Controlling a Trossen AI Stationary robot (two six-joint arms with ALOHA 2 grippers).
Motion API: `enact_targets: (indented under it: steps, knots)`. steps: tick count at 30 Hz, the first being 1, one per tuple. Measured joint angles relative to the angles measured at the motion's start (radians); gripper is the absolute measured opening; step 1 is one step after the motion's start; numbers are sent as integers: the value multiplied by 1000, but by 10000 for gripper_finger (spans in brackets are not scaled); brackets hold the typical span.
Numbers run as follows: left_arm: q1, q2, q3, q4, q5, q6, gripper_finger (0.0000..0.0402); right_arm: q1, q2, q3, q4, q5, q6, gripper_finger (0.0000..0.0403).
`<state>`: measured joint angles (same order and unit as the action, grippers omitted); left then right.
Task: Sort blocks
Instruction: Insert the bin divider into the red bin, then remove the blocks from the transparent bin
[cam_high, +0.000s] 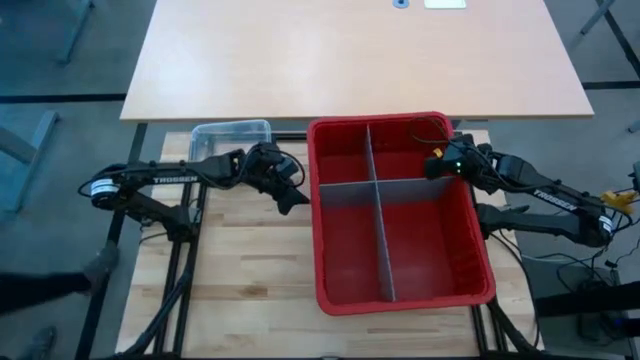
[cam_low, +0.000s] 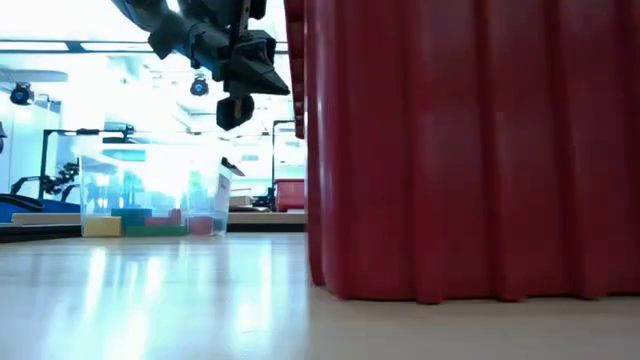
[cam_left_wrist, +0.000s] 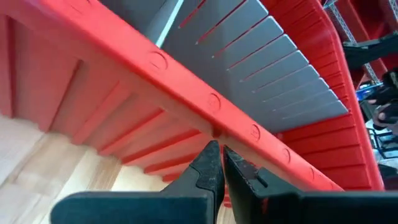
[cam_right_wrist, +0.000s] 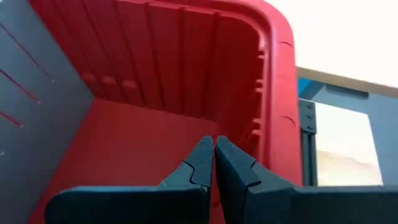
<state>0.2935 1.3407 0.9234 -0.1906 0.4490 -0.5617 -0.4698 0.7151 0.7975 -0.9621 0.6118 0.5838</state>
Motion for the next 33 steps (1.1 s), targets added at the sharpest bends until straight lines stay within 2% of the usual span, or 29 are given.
enact_targets:
  steps: [5,10,14,19,21,25,29,33]
  knots:
    - [2,-35,0,-61,-26,23,0,0,-34,0,-2,13,2,0]
    - [6,-100,0,-117,-131,66,0,0,-85,0,20,11,-23,0]
    - [11,-173,0,-148,-277,107,0,0,-134,0,65,5,-46,0]
    - [14,-268,0,-262,-533,150,0,0,-180,0,112,-18,-78,0]
    - [15,-303,0,-308,-599,184,4,0,-196,0,146,-50,-100,0]
    - [33,-357,0,-379,-624,257,35,0,-225,0,286,-172,-178,0]
    - [58,-379,-1,-459,-683,261,89,0,-239,0,476,-324,-244,0]
    - [72,-376,-1,-518,-730,261,147,0,-234,2,622,-395,-256,0]
